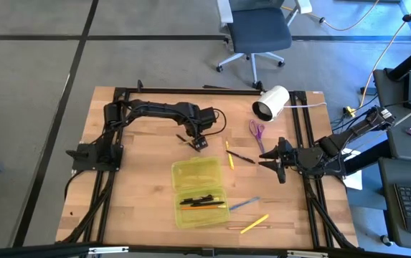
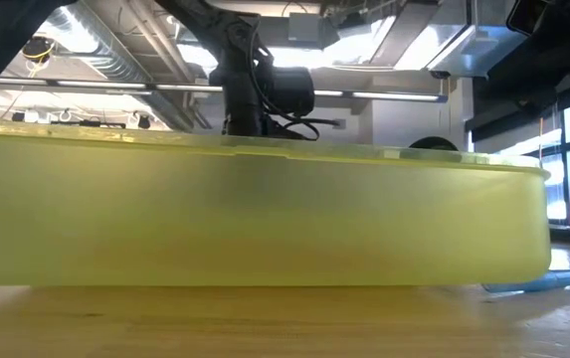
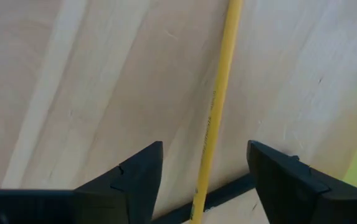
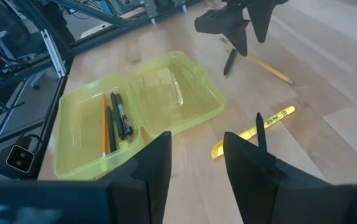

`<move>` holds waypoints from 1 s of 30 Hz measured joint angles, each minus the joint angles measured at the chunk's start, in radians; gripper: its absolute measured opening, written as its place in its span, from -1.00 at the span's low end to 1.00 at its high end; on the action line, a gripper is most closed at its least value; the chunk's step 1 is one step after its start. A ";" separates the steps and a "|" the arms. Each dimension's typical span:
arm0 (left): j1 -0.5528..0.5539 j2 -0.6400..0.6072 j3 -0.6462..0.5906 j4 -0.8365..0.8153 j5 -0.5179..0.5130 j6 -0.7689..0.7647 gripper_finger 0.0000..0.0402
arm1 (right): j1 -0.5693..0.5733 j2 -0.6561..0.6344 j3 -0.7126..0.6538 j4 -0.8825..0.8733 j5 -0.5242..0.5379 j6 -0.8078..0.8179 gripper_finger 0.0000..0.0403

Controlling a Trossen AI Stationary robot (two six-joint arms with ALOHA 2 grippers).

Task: Pick & place school supplies into a supply box
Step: Put the yellow pencil into the yellow supplies box

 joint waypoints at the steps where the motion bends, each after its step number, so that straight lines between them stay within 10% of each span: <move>1: 0.000 0.000 0.000 0.000 -0.011 0.000 0.08 | 0.000 0.000 0.000 0.000 0.000 0.000 -0.26; 13: -0.005 0.071 0.002 -0.006 0.003 0.012 -0.09 | 0.000 0.000 0.000 -0.003 -0.002 0.000 -0.26; 30: -0.006 0.069 0.009 -0.037 -0.022 -0.015 -0.95 | 0.000 0.000 0.000 -0.004 -0.001 -0.003 -0.26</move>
